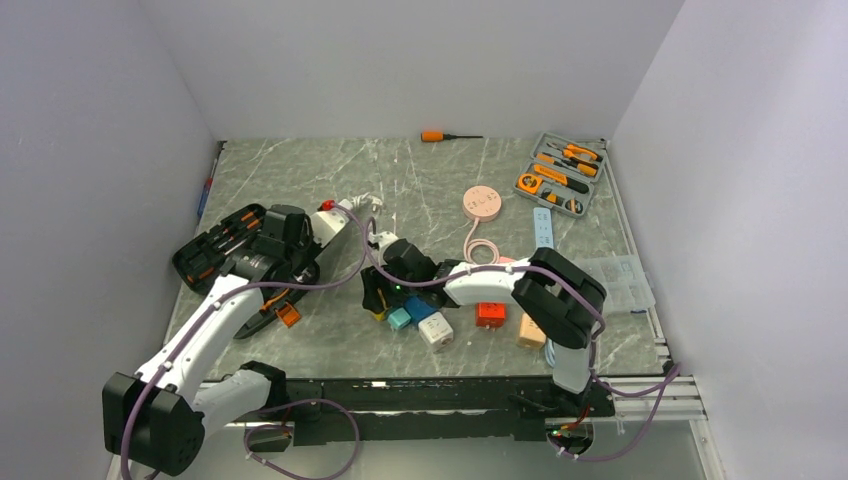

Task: Pull the plug off the socket
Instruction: Place the plug at the center of the board.

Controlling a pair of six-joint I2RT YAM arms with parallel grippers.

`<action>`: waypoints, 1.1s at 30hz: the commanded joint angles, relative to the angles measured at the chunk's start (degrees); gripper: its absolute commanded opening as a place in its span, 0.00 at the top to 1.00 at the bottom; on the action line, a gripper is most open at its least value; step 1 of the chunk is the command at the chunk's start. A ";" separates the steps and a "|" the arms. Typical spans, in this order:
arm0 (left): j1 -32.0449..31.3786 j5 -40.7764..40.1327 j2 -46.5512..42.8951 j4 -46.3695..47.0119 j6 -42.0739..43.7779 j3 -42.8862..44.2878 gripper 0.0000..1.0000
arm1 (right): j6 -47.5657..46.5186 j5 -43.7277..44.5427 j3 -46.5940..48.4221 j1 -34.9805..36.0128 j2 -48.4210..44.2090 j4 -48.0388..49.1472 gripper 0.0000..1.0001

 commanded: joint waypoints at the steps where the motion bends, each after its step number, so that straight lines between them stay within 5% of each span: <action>1: -0.48 0.06 -0.72 4.10 0.50 1.84 1.00 | 1.78 1.01 -0.36 0.83 -4.32 1.28 0.82; 13: -0.63 11.71 4.84 1.12 -5.70 7.02 1.00 | 3.48 2.64 -3.35 6.61 -4.23 2.28 0.69; 27: -1.28 15.68 22.18 4.06 -8.09 13.72 1.00 | 2.02 6.25 -4.40 9.37 -2.91 0.11 0.04; 33: -1.47 18.31 28.93 3.03 -10.47 18.25 0.88 | 1.60 10.67 -5.98 9.55 -9.89 -4.26 0.00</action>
